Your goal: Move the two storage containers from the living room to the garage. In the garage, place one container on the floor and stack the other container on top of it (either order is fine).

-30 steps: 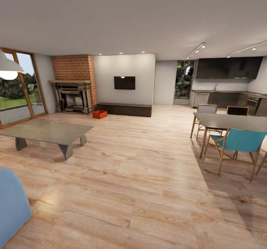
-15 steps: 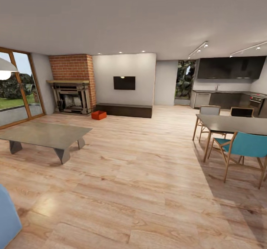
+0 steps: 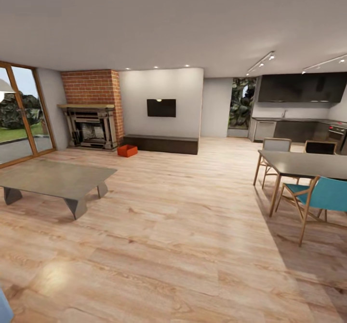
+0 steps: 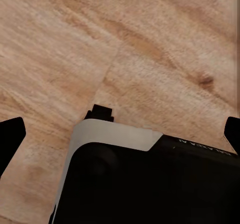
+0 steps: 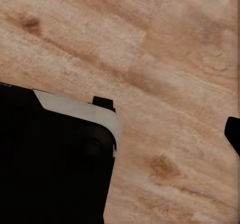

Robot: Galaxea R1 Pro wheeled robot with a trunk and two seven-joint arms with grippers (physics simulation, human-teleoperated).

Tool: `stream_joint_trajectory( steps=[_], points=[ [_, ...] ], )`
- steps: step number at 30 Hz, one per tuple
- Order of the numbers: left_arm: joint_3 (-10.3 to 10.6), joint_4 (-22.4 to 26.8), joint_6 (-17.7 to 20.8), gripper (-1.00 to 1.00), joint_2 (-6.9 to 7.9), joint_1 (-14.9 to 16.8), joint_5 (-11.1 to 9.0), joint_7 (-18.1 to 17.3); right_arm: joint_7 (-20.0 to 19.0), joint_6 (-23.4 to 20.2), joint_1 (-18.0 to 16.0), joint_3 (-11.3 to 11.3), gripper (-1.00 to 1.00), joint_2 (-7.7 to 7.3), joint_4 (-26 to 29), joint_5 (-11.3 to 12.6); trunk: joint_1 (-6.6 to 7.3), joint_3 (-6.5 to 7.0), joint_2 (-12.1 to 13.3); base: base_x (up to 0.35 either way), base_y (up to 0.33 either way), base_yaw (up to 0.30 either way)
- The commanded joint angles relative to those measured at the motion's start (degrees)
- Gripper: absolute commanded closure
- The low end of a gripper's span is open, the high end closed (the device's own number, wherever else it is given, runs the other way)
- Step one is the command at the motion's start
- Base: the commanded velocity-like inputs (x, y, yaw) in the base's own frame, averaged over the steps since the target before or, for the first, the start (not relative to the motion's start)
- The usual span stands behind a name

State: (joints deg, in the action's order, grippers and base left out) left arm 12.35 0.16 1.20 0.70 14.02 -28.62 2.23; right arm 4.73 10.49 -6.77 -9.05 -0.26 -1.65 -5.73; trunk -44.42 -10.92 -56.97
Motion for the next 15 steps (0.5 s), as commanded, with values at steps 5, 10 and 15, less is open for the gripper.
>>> stream_joint_trajectory(
  steps=[5,10,15],
  points=[
    [0.49,0.02,0.25,-1.0,0.0,0.04,-0.47,0.15,0.36,0.23,-0.08,-0.18,-1.0,0.02,-0.18,-0.6,-0.04,-0.08,-0.05,0.323,0.0,0.0],
    [0.49,0.02,0.29,-1.0,0.0,0.04,-0.47,0.15,0.36,0.23,-0.08,-0.18,-1.0,0.01,-0.13,-0.6,-0.04,-0.08,-0.05,0.323,0.0,0.0],
    [0.49,0.02,0.34,-1.0,-0.02,0.04,-0.45,0.15,0.36,0.23,-0.08,-0.18,-1.0,0.0,-0.11,-0.54,-0.04,-0.08,-0.05,0.323,0.0,0.0]
  ],
)
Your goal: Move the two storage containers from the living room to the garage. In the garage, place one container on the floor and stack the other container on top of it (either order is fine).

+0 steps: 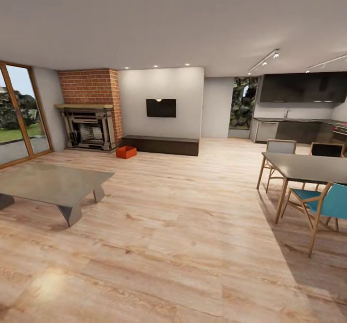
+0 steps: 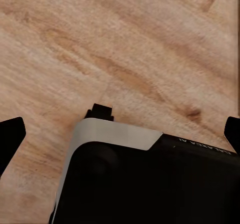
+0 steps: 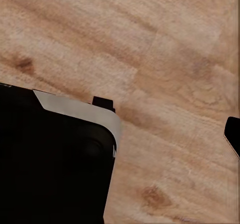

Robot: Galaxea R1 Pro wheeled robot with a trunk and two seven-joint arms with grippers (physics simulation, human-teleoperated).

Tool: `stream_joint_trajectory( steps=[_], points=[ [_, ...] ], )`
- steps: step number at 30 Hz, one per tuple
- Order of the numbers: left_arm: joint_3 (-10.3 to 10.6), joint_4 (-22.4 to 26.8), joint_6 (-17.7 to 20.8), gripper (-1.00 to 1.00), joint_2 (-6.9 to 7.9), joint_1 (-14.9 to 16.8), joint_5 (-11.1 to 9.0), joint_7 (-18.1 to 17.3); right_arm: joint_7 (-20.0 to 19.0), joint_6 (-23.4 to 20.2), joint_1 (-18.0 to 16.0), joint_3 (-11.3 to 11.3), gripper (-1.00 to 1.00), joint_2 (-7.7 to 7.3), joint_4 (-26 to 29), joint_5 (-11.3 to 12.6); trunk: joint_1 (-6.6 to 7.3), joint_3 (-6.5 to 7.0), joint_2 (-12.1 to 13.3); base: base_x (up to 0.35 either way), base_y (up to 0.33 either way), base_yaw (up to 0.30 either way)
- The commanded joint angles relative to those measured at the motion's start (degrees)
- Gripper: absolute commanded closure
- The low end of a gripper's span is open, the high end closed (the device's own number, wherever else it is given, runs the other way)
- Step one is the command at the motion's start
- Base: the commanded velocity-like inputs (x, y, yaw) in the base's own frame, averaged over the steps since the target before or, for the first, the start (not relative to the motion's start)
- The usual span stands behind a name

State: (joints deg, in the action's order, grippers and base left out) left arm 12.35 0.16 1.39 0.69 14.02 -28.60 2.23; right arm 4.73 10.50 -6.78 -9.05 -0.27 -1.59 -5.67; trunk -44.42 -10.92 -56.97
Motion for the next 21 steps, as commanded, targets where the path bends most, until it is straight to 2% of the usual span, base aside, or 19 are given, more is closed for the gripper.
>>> stream_joint_trajectory(
  steps=[1,21],
  points=[
    [0.49,0.02,0.16,-1.0,-0.01,0.04,-0.46,0.15,0.36,0.22,-0.08,-0.18,-1.0,0.01,-0.19,-0.59,-0.04,-0.08,-0.05,0.323,0.0,0.0],
    [0.57,0.01,0.46,-1.0,-0.14,0.04,-0.4,0.15,0.36,0.22,-0.08,-0.18,-1.0,0.0,-0.23,-0.57,-0.04,-0.08,-0.05,0.323,0.0,0.0]
  ],
)
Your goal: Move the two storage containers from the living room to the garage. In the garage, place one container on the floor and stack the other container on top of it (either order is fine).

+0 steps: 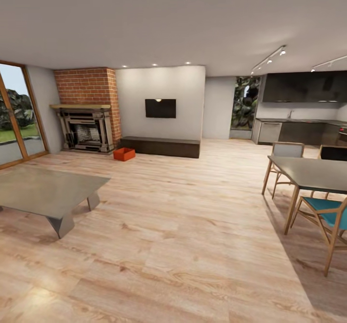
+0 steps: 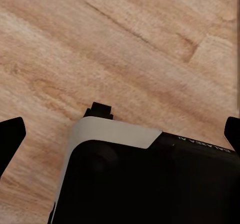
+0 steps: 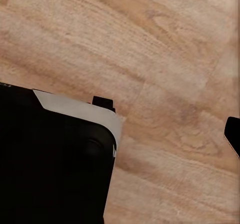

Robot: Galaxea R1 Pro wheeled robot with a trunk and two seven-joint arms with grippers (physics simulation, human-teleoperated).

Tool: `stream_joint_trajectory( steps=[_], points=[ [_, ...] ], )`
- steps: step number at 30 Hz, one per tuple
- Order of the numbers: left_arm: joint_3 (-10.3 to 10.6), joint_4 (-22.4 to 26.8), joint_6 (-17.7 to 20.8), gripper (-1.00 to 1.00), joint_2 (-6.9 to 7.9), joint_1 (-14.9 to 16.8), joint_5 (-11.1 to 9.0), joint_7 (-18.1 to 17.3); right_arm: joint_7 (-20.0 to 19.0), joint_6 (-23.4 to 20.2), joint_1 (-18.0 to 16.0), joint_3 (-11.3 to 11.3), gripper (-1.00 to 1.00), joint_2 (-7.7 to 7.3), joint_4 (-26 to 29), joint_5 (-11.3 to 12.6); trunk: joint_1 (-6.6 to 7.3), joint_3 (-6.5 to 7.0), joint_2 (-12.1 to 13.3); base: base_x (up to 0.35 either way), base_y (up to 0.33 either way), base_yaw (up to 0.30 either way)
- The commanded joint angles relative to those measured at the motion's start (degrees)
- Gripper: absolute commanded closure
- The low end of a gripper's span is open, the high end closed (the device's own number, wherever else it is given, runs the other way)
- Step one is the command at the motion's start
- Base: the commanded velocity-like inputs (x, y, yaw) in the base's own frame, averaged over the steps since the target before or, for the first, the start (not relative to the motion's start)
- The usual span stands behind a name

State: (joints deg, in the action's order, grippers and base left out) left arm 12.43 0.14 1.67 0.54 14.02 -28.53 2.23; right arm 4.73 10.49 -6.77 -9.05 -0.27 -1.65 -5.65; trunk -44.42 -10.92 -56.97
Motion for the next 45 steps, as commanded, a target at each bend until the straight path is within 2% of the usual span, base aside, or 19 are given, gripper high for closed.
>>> stream_joint_trajectory(
  steps=[1,45],
  points=[
    [0.49,0.02,0.18,-1.0,0.0,0.04,-0.48,0.15,0.36,0.21,-0.08,-0.18,-1.0,0.01,-0.17,-0.59,-0.04,-0.08,-0.05,0.323,0.0,0.0],
    [0.4,0.03,0.05,-1.0,0.16,0.04,-0.57,0.23,0.28,-0.33,-0.08,0.56,-1.0,0.8,-0.2,0.47,-0.04,-0.08,-0.05,0.323,0.0,0.0]
  ],
)
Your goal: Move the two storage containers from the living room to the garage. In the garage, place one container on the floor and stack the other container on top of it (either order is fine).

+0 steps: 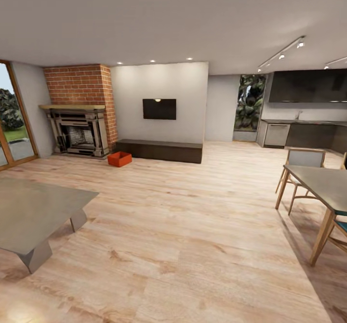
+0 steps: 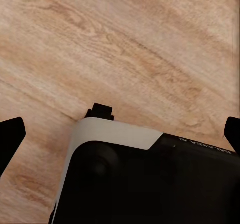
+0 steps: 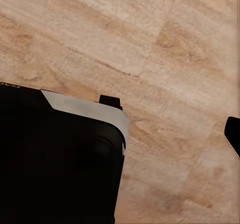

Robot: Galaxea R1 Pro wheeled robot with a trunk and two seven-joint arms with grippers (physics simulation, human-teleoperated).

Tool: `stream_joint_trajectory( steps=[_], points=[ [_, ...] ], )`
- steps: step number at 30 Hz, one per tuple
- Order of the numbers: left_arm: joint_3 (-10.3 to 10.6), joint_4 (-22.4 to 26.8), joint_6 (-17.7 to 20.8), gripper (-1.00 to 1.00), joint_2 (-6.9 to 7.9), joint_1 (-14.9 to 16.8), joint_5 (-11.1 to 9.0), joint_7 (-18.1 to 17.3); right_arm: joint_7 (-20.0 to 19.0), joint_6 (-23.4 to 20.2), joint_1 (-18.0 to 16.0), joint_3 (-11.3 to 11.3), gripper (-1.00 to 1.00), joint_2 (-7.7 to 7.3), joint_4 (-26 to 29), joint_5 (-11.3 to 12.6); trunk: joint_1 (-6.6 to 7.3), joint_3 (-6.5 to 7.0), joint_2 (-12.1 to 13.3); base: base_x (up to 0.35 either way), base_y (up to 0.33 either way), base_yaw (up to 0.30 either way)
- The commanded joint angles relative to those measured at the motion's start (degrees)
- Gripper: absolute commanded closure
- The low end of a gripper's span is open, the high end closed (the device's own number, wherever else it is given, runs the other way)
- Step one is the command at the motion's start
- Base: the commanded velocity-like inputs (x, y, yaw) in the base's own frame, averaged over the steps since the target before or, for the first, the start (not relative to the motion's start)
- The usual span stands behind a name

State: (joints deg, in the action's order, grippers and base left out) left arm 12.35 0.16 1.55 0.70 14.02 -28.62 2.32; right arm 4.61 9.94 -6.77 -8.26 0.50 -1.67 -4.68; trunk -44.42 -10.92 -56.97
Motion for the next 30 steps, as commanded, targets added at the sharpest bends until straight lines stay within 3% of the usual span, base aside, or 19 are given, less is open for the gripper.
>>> stream_joint_trajectory(
  steps=[1,30],
  points=[
    [0.49,0.02,0.17,-1.0,0.0,0.04,-0.47,0.14,0.4,0.23,-0.08,-0.21,-1.0,0.02,-0.18,-0.5,-0.04,-0.08,-0.05,0.323,0.0,0.0],
    [0.49,0.02,-0.09,-1.0,0.07,0.04,-0.56,0.14,0.63,0.38,-0.08,-0.93,-1.0,-0.67,-0.18,-1.32,-0.04,-0.08,-0.05,0.323,0.0,0.0]
  ],
)
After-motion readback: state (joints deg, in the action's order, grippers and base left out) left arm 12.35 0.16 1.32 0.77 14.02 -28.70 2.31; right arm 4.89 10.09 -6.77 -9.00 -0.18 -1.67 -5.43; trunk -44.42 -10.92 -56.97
